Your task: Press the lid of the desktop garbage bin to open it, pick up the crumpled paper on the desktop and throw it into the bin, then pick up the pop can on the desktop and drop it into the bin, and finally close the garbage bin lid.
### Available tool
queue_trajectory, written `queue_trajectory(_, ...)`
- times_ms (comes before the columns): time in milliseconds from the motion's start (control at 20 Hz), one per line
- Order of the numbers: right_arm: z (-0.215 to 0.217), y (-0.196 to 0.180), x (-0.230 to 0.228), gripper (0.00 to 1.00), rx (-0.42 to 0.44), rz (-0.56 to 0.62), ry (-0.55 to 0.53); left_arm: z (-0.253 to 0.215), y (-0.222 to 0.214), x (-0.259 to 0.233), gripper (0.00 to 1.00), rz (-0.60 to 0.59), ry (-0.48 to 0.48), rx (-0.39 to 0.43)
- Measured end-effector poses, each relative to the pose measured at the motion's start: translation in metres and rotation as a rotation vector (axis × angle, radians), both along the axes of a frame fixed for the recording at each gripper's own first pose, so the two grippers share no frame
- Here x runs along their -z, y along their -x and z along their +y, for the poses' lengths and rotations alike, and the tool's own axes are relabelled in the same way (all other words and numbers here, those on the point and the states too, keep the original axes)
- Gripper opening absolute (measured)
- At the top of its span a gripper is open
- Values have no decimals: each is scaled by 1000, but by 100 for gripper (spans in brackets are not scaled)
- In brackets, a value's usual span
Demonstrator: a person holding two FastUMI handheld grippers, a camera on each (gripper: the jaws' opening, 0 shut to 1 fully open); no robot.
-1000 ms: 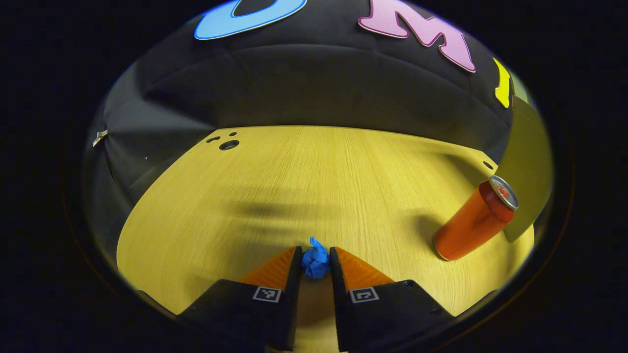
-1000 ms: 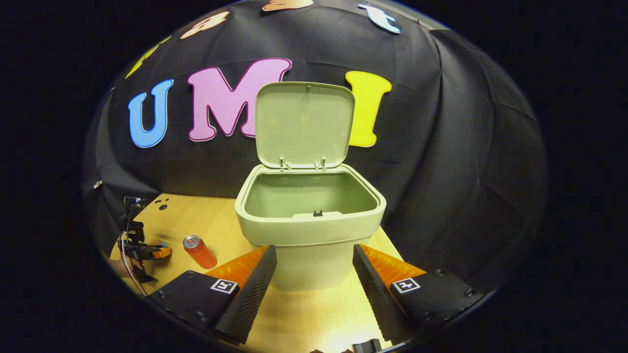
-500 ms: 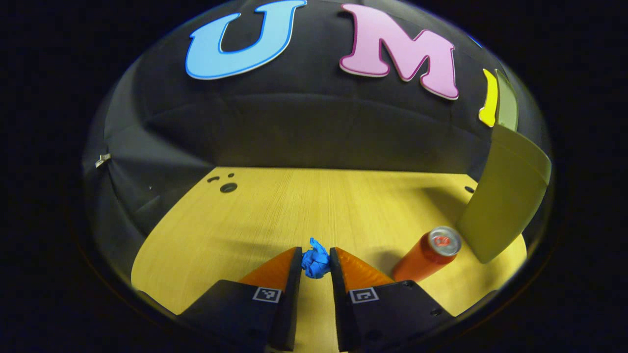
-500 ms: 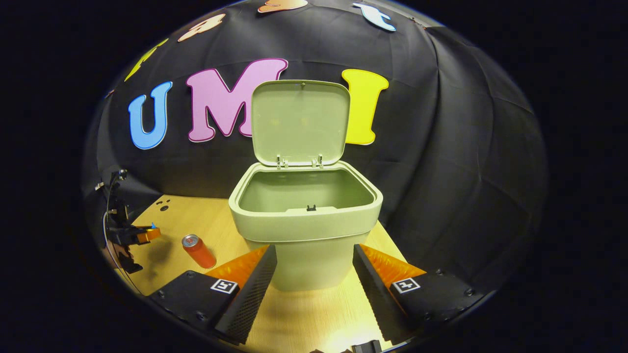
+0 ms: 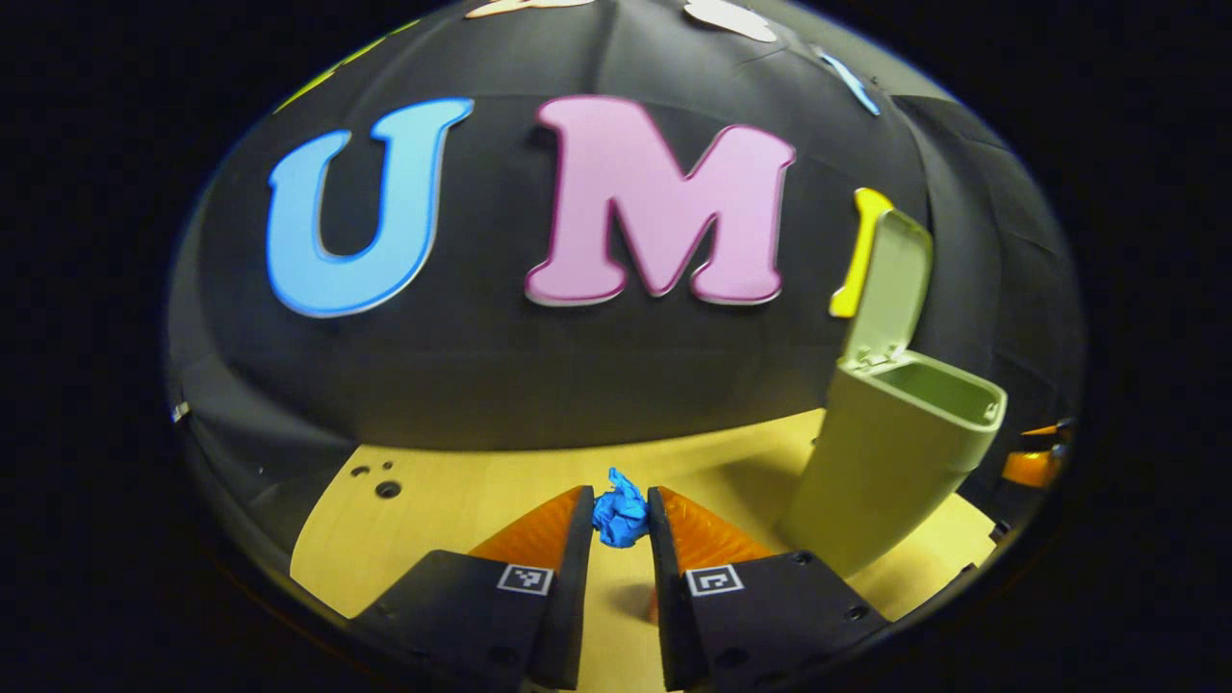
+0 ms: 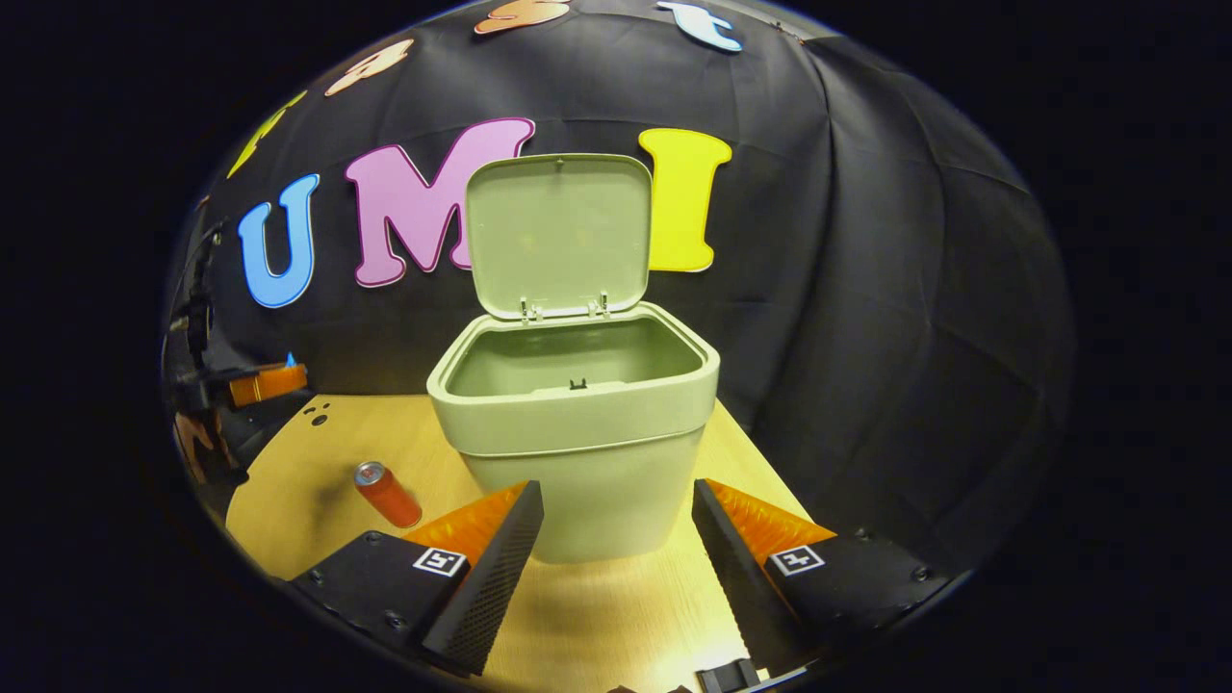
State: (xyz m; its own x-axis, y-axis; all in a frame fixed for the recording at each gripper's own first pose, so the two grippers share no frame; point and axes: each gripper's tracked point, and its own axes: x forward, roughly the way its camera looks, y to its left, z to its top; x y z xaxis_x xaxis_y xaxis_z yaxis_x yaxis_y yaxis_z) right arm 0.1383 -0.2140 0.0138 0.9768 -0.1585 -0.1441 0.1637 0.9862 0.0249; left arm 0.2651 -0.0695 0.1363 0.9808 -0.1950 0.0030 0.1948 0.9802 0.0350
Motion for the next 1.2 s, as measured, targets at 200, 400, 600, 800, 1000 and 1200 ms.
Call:
queue_trajectory(200, -12, 11, 5, 98, 24, 5, -9, -85, 14, -42, 36, -70, -10, 181)
queue_trajectory(400, -23, 21, 12, 98, 43, 11, -23, -166, 20, -66, 36, -105, -16, 336)
queue_trajectory(600, -40, 30, 18, 98, 75, 17, -27, -229, 22, -65, 36, -100, -35, 447)
queue_trajectory(800, -58, 35, 26, 98, 106, 29, -58, -264, 16, -50, 34, -51, -29, 504)
queue_trajectory(1000, -68, 38, 32, 98, 124, 42, -82, -276, 7, -34, 35, -8, -30, 530)
queue_trajectory(1200, -73, 40, 35, 98, 128, 47, -77, -279, 6, -27, 36, -5, -45, 532)
